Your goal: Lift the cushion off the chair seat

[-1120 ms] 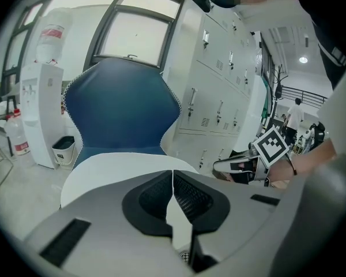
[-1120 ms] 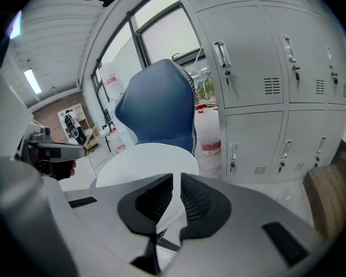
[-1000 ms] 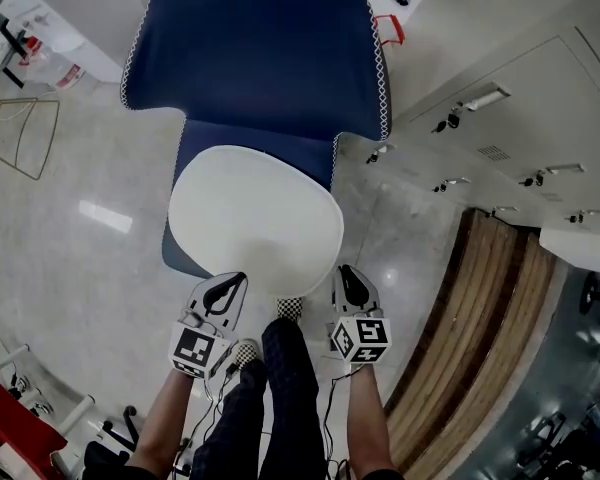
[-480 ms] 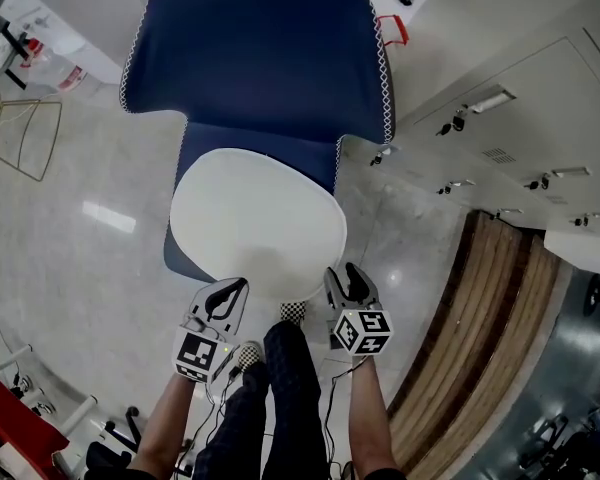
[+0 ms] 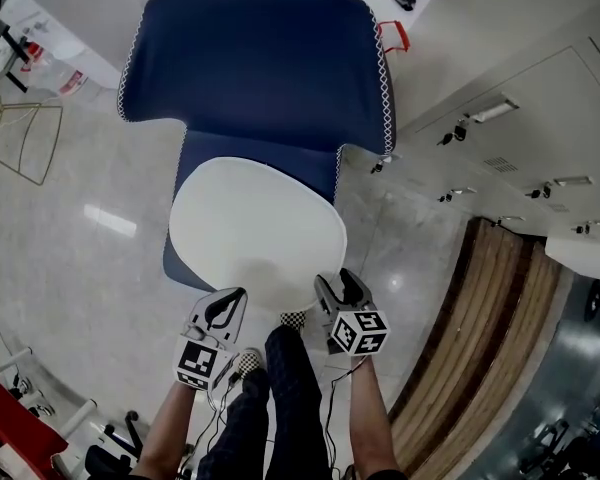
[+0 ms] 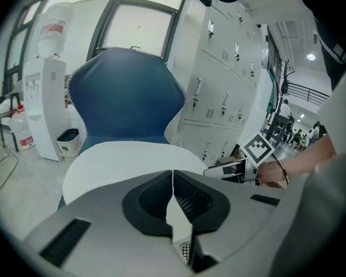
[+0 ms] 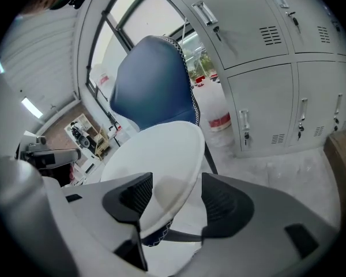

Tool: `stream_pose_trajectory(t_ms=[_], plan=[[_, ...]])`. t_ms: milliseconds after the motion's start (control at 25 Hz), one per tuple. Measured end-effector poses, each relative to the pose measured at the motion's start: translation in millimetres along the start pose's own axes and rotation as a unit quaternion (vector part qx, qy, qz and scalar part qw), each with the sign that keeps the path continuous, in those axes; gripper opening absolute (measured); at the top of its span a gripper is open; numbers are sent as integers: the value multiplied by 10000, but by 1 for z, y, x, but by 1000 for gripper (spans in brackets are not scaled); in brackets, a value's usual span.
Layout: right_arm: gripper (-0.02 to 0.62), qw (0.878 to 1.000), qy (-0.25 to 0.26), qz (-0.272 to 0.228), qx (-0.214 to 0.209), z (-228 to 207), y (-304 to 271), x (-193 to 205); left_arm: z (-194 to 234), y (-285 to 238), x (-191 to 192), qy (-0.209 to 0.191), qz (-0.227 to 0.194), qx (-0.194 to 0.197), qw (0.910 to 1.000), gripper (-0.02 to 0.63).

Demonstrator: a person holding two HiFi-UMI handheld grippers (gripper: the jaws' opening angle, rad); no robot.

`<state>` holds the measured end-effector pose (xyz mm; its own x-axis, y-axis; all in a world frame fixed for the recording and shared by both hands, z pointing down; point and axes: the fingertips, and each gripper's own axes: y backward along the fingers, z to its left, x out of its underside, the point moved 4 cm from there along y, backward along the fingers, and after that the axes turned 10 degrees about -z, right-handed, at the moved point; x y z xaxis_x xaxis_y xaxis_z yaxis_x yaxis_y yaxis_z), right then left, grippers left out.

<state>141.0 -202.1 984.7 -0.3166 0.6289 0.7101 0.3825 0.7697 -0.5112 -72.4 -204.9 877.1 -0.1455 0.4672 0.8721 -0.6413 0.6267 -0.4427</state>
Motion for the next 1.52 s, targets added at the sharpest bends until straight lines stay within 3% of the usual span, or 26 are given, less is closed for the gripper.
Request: stream_pose_trajectory(t_ms=[280,680,840,1040,1520], plan=[[267,9999,-53,116,-98,1,-13,2,7,2,4,63,80,-118,9999,20],[259,9994,310,43,-155,0,-11,-2,9,-1,7,132,70,-220,9996,20],[161,9993,380,14,-5,-2,-6,-7,6,4,6,204,29,-281,9994,20],[96,9985,535,-15,107,5,-3,-16,11,13,-4,157,-29,-350,9993,20],[46,9972,661,-327,-105,44,25,-68,1,38,-54,100,-357,-371,9986,20]])
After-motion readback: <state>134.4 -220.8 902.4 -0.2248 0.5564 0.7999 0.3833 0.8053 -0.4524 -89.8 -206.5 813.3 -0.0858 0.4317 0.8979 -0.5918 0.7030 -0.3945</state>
